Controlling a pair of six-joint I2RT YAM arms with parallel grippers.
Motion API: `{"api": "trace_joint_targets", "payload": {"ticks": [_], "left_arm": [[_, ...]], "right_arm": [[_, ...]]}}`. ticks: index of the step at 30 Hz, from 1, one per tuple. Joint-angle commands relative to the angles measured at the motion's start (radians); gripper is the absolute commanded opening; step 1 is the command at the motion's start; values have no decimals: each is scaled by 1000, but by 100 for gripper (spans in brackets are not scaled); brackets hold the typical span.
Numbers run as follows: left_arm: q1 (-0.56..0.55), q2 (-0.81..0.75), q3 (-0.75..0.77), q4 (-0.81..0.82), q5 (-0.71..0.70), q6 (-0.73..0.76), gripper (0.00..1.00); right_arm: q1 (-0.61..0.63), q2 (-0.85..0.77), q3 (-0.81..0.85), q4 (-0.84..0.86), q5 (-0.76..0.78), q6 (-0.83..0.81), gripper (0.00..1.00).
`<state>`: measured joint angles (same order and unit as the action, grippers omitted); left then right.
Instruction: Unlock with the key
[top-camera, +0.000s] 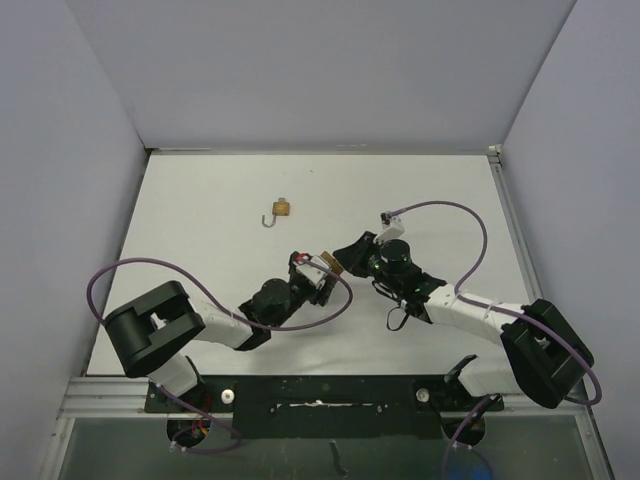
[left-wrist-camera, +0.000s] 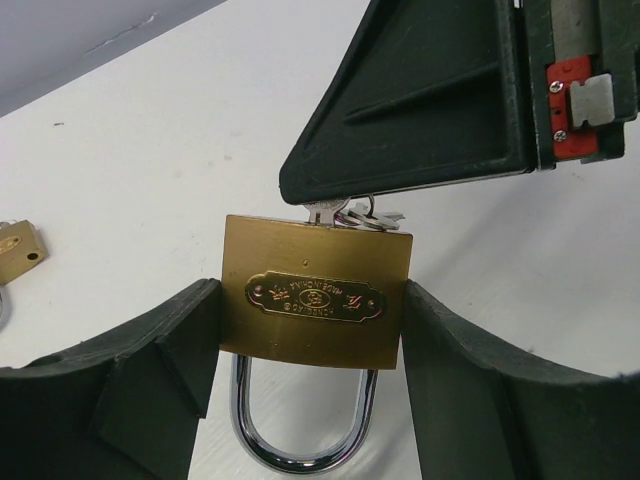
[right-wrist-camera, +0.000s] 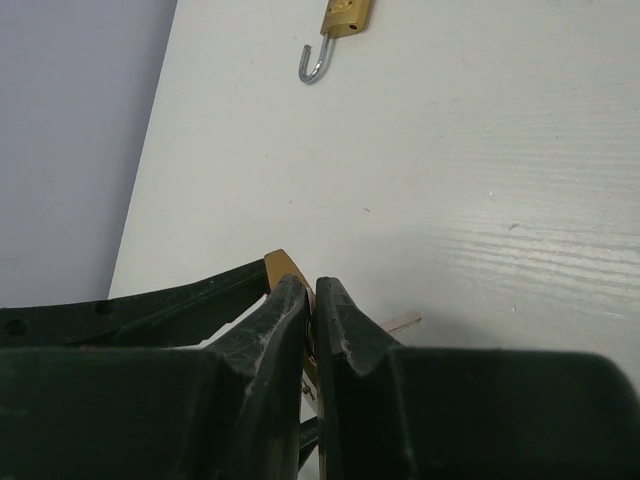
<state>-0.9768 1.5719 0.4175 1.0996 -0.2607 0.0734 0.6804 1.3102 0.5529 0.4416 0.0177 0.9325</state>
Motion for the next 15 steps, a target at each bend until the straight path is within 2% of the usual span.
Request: {"api": "trace_joint_targets", "payload": {"ticks": [1, 15], "left_arm": [[-7, -8, 139, 204, -83, 21, 0], [-56, 33, 236, 55, -171, 76, 0]], "right_arm": [[38, 23, 27, -119, -108, 53, 0], [18, 63, 79, -226, -141, 113, 0]]}}
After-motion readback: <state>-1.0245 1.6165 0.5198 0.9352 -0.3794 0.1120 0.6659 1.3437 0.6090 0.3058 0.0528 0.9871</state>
